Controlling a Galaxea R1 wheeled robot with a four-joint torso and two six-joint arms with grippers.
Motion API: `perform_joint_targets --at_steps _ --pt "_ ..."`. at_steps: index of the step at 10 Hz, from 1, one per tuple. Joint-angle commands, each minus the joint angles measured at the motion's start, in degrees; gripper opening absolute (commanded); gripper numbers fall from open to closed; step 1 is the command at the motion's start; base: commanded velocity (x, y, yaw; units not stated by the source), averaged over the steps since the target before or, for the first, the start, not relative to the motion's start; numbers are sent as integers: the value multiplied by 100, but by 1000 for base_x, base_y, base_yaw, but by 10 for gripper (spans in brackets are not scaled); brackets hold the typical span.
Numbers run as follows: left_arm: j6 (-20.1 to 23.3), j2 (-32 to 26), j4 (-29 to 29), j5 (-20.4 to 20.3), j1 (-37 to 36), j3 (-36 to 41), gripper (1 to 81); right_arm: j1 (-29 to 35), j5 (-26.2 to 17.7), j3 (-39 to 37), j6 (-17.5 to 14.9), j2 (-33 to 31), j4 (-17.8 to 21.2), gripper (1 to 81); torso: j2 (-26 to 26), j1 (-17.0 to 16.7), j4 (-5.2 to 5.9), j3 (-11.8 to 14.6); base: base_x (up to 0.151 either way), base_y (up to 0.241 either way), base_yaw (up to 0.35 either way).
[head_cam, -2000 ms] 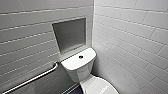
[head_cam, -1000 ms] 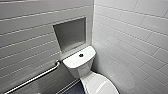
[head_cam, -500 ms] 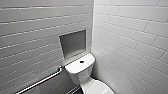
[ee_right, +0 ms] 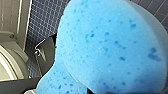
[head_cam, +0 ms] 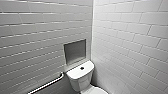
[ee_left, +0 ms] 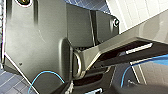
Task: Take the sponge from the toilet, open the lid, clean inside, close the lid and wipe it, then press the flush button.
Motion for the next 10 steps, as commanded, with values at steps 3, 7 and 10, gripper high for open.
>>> perform_joint_targets --at_steps 3,7,10 --pt "17 157 75 114 -105 -396 811 131 -567 -48 -38 -103 -106 10 951 -622 0 393 0 0 0" --pt "17 166 75 114 -105 -413 811 131 -514 -48 -38 -59 -168 10 1616 -1060 0 596 0 0 0" --pt "17 174 75 114 -105 -413 811 131 -506 -48 -38 -42 -212 10 2267 -1481 0 599 0 0 0"
